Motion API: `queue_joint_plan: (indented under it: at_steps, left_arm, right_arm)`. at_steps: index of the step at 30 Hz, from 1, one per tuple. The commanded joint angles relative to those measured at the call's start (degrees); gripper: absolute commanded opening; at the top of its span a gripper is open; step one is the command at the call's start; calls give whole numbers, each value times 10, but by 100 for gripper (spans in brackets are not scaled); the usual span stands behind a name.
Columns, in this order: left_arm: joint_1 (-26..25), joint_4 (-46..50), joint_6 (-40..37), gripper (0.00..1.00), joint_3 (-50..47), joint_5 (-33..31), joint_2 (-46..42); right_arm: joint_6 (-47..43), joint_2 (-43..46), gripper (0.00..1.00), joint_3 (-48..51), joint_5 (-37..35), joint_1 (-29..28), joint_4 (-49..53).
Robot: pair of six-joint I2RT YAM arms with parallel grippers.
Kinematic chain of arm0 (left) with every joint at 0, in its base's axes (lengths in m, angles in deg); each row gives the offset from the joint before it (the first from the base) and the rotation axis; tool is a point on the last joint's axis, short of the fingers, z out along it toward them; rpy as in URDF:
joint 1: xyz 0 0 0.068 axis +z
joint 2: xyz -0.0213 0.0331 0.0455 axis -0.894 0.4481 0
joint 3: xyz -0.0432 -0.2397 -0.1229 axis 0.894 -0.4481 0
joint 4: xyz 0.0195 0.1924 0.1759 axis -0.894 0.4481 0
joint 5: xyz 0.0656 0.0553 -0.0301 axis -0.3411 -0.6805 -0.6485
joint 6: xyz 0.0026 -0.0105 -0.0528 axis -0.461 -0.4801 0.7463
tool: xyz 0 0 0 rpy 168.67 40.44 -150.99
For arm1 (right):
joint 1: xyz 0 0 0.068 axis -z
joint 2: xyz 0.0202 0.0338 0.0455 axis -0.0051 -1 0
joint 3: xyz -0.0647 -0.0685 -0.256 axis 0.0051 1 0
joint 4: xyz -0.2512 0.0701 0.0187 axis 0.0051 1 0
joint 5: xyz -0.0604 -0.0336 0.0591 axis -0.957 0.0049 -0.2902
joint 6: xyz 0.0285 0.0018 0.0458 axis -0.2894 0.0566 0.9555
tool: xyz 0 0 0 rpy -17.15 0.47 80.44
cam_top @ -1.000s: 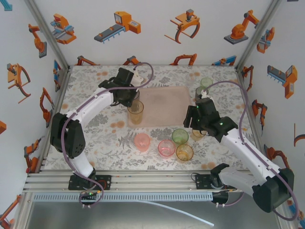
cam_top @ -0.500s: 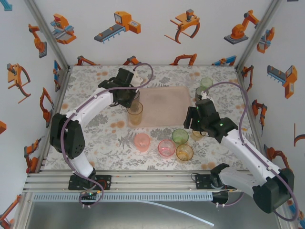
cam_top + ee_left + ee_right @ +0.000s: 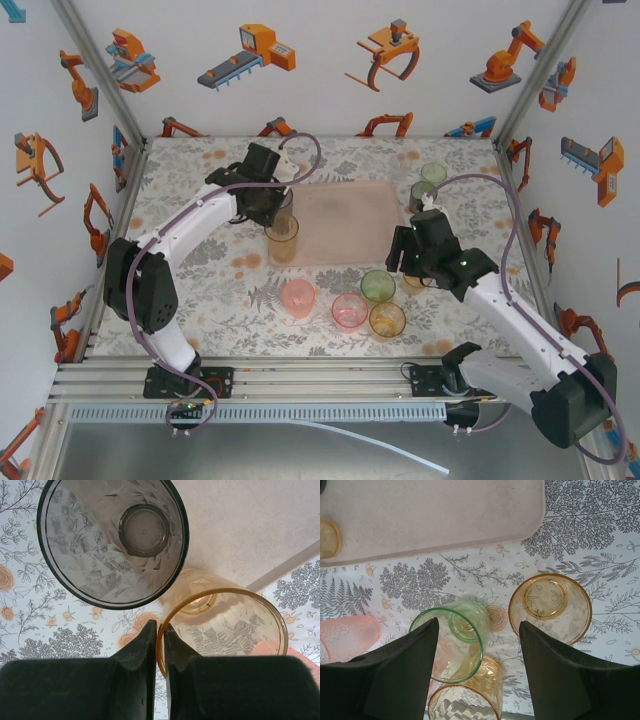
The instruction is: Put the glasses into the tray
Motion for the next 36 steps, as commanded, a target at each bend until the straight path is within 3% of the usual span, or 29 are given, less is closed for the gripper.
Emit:
queue_joint_plan:
  at_steps: [1, 17, 22, 36]
  left_arm:
    - [0, 21, -3, 20, -9, -9, -27]
    - [0, 41, -7, 35, 3, -22, -42]
    - [0, 56, -11, 49, 11, -24, -55]
    - [-2, 113, -11, 60, 36, -19, -109]
  right_arm:
    - [8, 13, 61, 5, -14, 2, -5]
    - [6, 20, 63, -1, -13, 2, 2]
    - [4, 24, 63, -2, -16, 2, 2]
    - [-27, 2, 64, -43, -31, 3, 29]
